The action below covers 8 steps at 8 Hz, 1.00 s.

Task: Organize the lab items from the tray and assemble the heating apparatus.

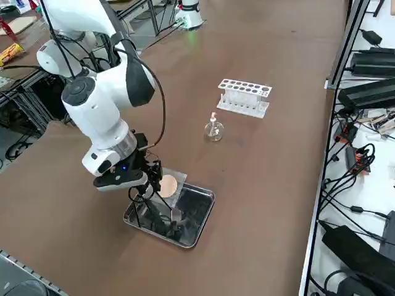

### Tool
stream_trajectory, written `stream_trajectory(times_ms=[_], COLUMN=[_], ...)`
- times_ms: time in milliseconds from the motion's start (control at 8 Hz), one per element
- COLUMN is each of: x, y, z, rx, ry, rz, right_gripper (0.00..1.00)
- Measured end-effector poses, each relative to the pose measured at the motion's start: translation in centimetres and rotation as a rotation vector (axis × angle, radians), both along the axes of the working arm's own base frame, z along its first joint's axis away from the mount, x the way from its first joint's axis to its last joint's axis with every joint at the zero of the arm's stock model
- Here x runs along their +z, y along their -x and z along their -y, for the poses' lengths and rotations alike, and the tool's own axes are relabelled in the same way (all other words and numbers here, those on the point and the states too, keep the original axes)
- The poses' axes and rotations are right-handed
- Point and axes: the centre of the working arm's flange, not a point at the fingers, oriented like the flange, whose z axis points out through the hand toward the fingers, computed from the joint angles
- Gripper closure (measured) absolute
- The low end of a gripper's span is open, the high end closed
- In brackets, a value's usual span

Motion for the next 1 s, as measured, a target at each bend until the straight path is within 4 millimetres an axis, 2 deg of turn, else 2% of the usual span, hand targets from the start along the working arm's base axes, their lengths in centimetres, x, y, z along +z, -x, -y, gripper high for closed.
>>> stream_trajectory(times_ms=[500, 1000], x=[-0.88, -0.97], y=[0.02, 0.0], z=[0.02, 0.06], rx=[0.016, 0.016], ry=[-0.024, -0.021], rz=[0.02, 0.021], right_gripper=[0.61, 0.64])
